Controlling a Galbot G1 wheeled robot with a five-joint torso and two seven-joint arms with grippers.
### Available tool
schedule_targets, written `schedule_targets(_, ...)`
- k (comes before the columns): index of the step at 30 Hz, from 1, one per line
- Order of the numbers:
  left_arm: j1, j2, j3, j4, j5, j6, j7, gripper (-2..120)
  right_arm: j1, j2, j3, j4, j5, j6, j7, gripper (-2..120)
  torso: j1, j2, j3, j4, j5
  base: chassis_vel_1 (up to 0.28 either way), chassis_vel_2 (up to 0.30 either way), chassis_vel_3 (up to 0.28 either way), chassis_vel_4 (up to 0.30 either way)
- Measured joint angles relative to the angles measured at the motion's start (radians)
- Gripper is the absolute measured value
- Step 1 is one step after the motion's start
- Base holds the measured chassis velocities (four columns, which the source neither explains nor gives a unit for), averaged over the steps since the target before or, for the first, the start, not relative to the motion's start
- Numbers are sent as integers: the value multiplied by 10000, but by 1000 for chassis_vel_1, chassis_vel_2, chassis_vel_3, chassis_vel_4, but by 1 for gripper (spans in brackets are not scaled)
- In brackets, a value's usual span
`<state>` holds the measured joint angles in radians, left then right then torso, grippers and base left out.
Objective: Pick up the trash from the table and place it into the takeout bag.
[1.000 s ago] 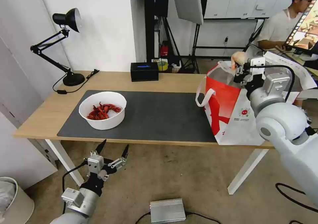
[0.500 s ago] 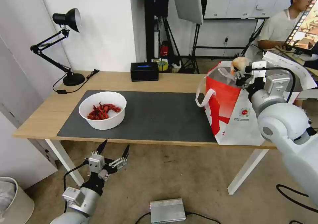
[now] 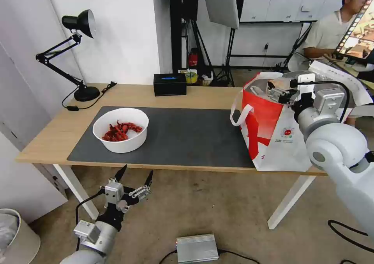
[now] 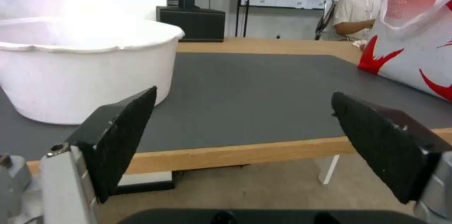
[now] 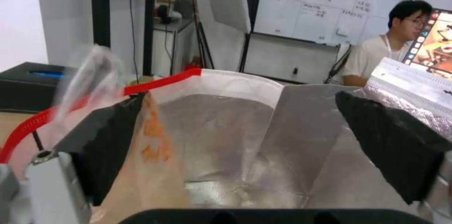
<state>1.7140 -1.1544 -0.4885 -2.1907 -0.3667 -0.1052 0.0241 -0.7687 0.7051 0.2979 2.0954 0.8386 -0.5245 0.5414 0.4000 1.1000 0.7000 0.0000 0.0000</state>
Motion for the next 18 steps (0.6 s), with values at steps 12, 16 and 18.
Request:
schedule_targets(12, 144, -119, -54, -124, 114, 1, -1, 100, -94, -41, 114, 130, 44, -6, -19, 100, 0, 0, 0, 0, 0, 0, 0, 0, 0)
schedule_targets(16, 195, -139, -82, -191, 156, -3, -1, 100, -97, -96, 257, 283, 936, -231, 152, 100, 0, 0, 0, 0, 0, 0, 0, 0, 0)
schedule_targets(18, 242, -172, -100, -231, 194, -10, -1, 100, -105, -136, 351, 353, 1536, -355, 370, 100, 0, 0, 0, 0, 0, 0, 0, 0, 0)
